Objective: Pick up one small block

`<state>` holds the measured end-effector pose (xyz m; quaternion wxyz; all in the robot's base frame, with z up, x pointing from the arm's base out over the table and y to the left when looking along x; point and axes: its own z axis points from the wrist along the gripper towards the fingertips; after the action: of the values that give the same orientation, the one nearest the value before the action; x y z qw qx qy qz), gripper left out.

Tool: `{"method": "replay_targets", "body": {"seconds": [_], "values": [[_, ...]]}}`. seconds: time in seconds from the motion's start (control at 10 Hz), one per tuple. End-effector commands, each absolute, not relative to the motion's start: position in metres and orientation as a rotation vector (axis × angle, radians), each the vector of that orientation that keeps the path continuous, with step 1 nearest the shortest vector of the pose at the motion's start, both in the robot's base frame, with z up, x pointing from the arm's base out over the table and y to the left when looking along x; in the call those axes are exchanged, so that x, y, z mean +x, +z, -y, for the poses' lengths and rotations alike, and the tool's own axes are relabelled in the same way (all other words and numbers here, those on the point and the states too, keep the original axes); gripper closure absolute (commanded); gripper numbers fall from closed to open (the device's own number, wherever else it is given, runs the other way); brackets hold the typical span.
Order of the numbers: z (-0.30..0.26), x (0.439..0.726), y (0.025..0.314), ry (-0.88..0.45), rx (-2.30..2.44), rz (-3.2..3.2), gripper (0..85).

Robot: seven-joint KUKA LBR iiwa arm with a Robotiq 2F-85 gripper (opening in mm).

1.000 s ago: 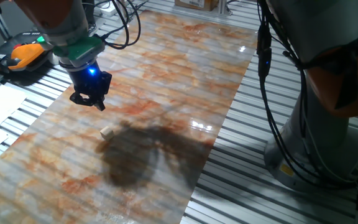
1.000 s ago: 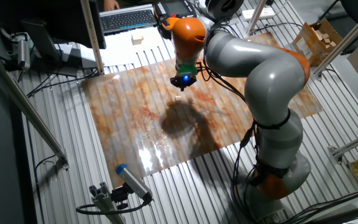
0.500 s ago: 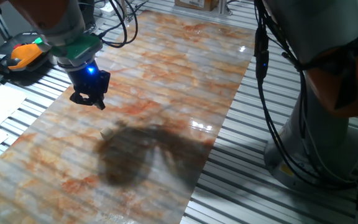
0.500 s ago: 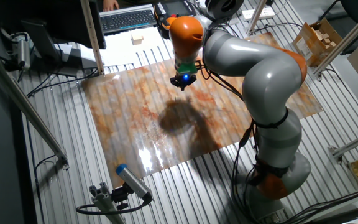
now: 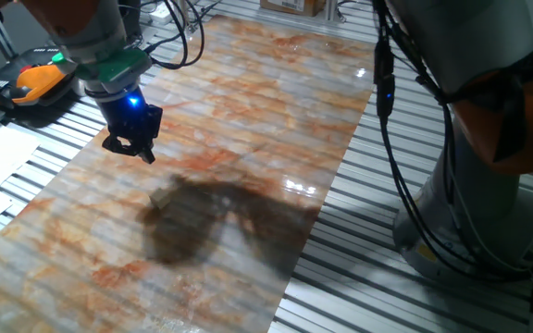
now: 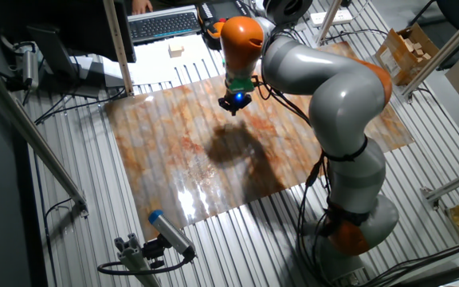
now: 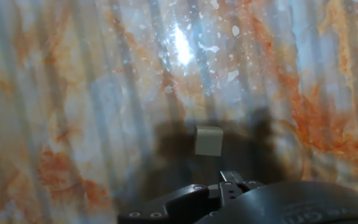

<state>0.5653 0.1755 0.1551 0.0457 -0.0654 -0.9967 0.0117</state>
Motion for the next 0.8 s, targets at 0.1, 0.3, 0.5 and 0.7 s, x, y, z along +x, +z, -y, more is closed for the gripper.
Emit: {"method": "replay_targets", "body": {"seconds": [0.1,0.3,0.5,0.7], "values": [[-0.1781,0.5644,0.1534,0.073,-0.248,3.077,85.0],[-0.179,0.5642,0.1523,0.093,-0.29,3.109,68.0],[-0.1788,0.5654,0.1511,0.08,-0.296,3.117,51.0],[-0.1798,0.5687,0.1477,0.024,-0.327,3.112,51.0]]}}
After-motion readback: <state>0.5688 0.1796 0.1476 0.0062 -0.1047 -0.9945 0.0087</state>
